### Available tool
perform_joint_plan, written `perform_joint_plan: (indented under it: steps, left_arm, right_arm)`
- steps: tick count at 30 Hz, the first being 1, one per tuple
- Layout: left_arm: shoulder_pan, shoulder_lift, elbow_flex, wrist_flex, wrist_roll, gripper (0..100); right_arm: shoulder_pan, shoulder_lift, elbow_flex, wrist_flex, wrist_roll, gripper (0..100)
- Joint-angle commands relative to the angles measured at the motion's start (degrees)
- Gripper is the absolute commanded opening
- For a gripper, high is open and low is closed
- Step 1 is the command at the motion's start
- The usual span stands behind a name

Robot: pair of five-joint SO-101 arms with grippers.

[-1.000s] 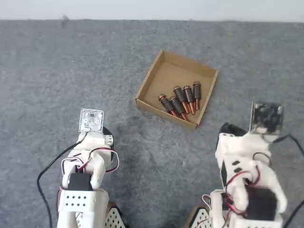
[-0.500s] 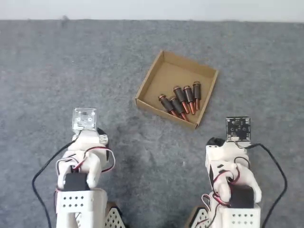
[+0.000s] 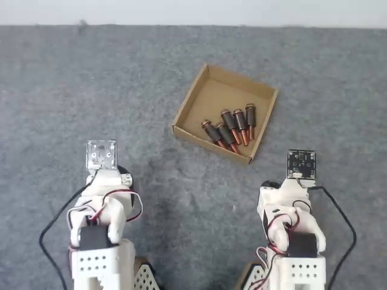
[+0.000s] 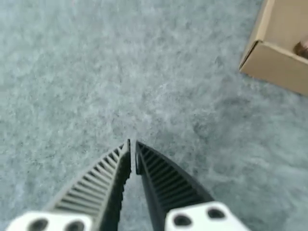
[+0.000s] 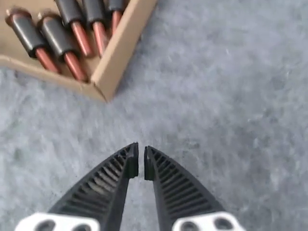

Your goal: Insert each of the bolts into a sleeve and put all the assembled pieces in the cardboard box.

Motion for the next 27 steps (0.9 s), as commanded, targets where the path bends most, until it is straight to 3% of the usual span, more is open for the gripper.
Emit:
perform_joint_plan:
  steps: [1, 10, 17, 21, 27]
  left_arm:
    - [-0.1, -10.8, 2.2, 1.8, -0.3, 1]
    - [1.4, -8.8, 2.3, 7.6, -0.3, 1]
    - [1.1, -8.8, 2.3, 8.3, -0.2, 1]
    - [1.1, -8.9, 2.2, 15.3, -0.2, 1]
    - [1.1, -10.2, 2.3, 15.5, -0.1, 1]
  right_arm:
    - [-0.1, 0.0, 1.2, 0.8, -0.7, 0.6]
    - [1.8, -0.6, 1.2, 9.5, -0.6, 0.6]
    - [1.6, -0.5, 1.2, 9.3, -0.5, 0.6]
    - [1.6, -0.5, 1.2, 9.3, -0.5, 0.6]
    - [1.6, -0.5, 1.2, 9.3, -0.5, 0.6]
